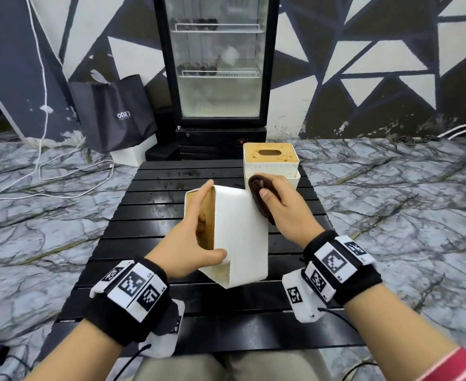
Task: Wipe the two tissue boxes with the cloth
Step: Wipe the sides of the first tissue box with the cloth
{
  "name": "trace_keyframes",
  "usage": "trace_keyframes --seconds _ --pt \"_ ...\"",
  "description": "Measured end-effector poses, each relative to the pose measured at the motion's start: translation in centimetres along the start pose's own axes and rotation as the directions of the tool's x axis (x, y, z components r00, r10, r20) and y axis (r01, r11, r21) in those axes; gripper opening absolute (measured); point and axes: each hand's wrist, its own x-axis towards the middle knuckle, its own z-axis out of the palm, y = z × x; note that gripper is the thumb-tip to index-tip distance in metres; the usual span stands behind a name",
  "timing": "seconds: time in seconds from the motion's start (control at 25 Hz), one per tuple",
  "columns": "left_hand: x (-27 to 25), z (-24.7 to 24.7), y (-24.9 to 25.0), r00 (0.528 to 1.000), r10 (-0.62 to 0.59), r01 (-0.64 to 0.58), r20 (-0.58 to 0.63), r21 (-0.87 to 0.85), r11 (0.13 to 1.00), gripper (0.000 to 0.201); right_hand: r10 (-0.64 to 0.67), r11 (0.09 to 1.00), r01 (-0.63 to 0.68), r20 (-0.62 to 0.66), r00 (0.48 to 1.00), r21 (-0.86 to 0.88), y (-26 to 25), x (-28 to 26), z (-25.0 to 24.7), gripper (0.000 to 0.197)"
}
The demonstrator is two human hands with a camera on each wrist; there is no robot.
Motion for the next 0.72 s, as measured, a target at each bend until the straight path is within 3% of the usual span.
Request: trace_keyframes --seconds 0.08,0.16,0.36,0.56,0.72 --pt "-0.2 0.2 -0.1 1.0 0.011 -0.011 0.02 0.006 1.0 0.111 0.075 0.98 -0.068 -0.031 0.997 0.186 -0.1 -0.6 0.0 0.031" --pt "-0.4 0.6 -0.5 0.999 0.03 -0.031 0.031 0.032 0.999 0.104 0.114 0.965 -0.102 -0.034 0.993 0.243 0.2 -1.3 -0.1 0.031" --pt "-0.2 2.0 -1.8 0.998 0.044 -0.043 -0.038 0.015 0.999 0.068 0.109 0.985 -0.106 -0.017 0.994 0.137 2.0 -2.9 0.4 0.031" --pt "1.0 2.7 -1.8 0.989 -0.047 0.014 -0.141 -0.228 0.974 0.054 0.089 0.986 -0.09 0.013 0.996 0.137 2.5 -3.8 0.7 0.032" --pt "1.3 2.6 -1.6 0.985 -0.048 -0.013 -0.168 -0.347 0.938 0.054 0.053 0.993 -0.054 0.017 0.998 0.101 2.3 -3.8 0.9 0.032"
